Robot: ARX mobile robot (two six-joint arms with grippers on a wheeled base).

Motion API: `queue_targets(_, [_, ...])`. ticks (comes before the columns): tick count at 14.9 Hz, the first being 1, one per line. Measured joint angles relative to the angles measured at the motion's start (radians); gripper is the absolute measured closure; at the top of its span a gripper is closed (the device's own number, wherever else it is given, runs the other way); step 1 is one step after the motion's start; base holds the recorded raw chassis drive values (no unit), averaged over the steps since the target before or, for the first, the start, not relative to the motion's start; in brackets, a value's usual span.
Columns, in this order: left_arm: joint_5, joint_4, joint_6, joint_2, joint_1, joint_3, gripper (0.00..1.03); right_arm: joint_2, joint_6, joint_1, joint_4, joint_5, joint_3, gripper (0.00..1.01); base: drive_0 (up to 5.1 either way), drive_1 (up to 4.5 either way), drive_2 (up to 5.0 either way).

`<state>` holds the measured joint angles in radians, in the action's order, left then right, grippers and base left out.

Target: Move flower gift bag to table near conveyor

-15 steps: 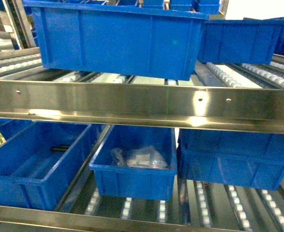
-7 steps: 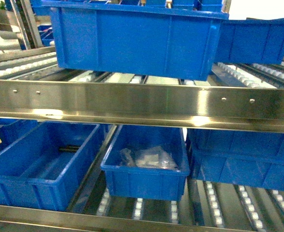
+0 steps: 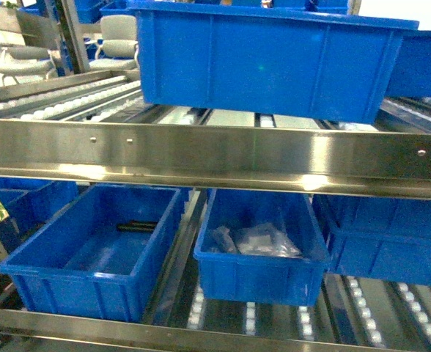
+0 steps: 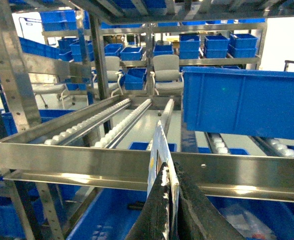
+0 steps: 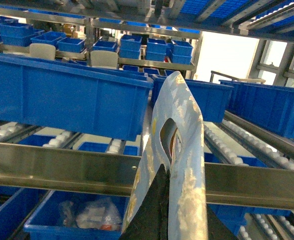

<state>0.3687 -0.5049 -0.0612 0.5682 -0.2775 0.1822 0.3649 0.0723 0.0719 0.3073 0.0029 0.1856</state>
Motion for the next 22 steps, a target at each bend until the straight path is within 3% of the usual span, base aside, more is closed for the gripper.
queue_targets(22, [0.0,0.002,0.0,0.0,0.0,0.0,1.01,0.0,0.0,0.0,0.0,0.0,0.0,0.99,-4.9,2.45,2.5])
